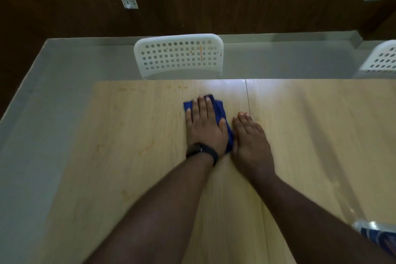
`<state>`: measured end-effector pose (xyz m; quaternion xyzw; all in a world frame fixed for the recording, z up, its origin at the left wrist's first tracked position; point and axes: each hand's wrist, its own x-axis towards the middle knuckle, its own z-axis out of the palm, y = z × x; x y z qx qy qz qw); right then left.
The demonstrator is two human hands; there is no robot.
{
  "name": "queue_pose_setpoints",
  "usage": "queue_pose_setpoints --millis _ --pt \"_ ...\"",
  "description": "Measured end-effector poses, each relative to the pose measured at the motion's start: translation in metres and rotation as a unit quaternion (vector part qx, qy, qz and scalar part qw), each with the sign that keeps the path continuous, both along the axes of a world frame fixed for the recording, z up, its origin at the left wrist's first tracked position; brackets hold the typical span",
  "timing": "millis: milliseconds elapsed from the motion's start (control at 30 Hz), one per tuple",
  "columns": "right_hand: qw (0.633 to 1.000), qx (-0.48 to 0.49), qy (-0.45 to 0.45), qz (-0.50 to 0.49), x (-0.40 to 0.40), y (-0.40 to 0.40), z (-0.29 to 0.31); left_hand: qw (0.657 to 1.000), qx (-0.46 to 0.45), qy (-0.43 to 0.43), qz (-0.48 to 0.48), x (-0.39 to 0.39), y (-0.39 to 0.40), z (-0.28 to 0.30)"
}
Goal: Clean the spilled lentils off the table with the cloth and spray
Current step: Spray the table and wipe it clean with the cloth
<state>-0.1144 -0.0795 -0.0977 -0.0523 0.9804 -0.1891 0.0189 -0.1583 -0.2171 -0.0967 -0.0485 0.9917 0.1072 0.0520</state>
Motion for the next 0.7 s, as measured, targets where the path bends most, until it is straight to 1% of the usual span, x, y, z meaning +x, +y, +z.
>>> queue_pose_setpoints --millis 33,100,167,233,267,367,433,533,600,700 --pt "1.0 -0.002 -0.003 0.002 0.001 0.0 0.001 1.0 -0.001 -0.005 -0.006 0.021 0.001 0.001" --pt "1.0 -0.003 -0.001 0.004 0.0 -0.001 0.004 0.999 -0.008 -0.012 -0.032 0.037 -0.002 0.002" --pt "1.0 0.006 0.0 0.006 -0.001 0.0 0.002 0.997 -0.008 -0.005 -0.072 0.02 -0.007 0.0" --pt "1.0 0.007 0.003 0.003 -0.002 0.001 0.0 0.993 -0.019 0.01 -0.12 -0.015 -0.01 -0.004" --pt "1.0 0.005 0.005 0.0 -0.002 0.0 0.0 0.992 -0.024 0.009 -0.127 -0.033 -0.012 -0.002" --pt "1.0 -0.004 0.019 -0.013 -0.003 -0.002 -0.003 0.994 -0.035 0.007 -0.1 -0.069 -0.011 -0.003" --pt "0.999 -0.001 0.029 -0.014 -0.004 0.0 -0.005 0.998 -0.027 0.011 -0.054 -0.069 -0.005 -0.004" --pt "1.0 0.009 0.025 0.001 -0.001 -0.001 -0.001 1.0 -0.014 0.015 0.012 -0.03 -0.007 -0.004" --pt "1.0 0.015 0.019 0.009 -0.001 0.0 0.0 1.0 0.001 0.007 0.01 0.012 -0.008 -0.003" --pt "0.999 0.024 0.02 0.009 0.0 -0.001 0.002 1.0 0.002 -0.008 -0.024 0.074 -0.012 -0.002"
